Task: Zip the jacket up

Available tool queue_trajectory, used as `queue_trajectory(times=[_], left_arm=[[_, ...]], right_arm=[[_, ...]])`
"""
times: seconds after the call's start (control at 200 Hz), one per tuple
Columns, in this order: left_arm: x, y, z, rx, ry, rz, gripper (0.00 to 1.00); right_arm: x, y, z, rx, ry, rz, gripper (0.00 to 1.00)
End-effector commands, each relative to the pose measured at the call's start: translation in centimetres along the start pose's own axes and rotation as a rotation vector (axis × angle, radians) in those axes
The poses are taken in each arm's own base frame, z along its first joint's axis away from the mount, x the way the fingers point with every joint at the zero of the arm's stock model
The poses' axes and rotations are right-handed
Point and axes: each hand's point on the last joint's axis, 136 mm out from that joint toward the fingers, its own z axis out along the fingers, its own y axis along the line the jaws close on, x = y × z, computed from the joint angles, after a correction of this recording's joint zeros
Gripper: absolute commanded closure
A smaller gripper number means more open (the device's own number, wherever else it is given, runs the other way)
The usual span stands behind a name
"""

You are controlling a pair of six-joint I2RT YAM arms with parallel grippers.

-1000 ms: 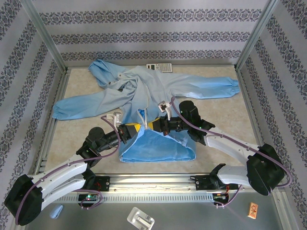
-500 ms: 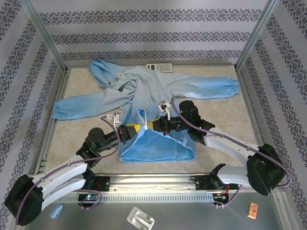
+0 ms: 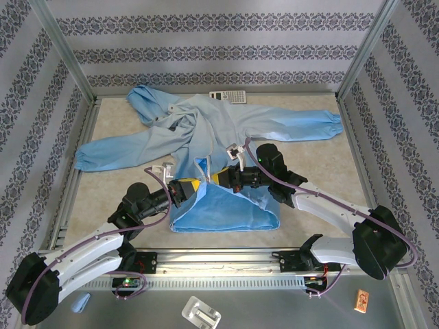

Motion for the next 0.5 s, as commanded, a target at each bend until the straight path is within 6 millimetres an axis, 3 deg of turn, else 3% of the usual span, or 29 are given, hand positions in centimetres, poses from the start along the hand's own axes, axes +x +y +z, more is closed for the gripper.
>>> queue_trajectory(times=[0.0,0.27,0.495], left_arm=[[-1.5,-0.6,-0.2,0.005,-0.046,0.05,1.0],[-3.4,-2.0,-0.6,0.038,-0.13,0.117,1.0],[-2.8,-1.5,-0.4,0.035,-0.11,0.112,1.0]], right_arm=[[-0.2,1.0,0.3,-0.043,-0.008,-0.037,1.0],[0.3,1.3,0.8,-0.077,0.023,-0.012,1.0],[0.0,1.5,0.8,-0.087,0.021,-0.017,1.0]])
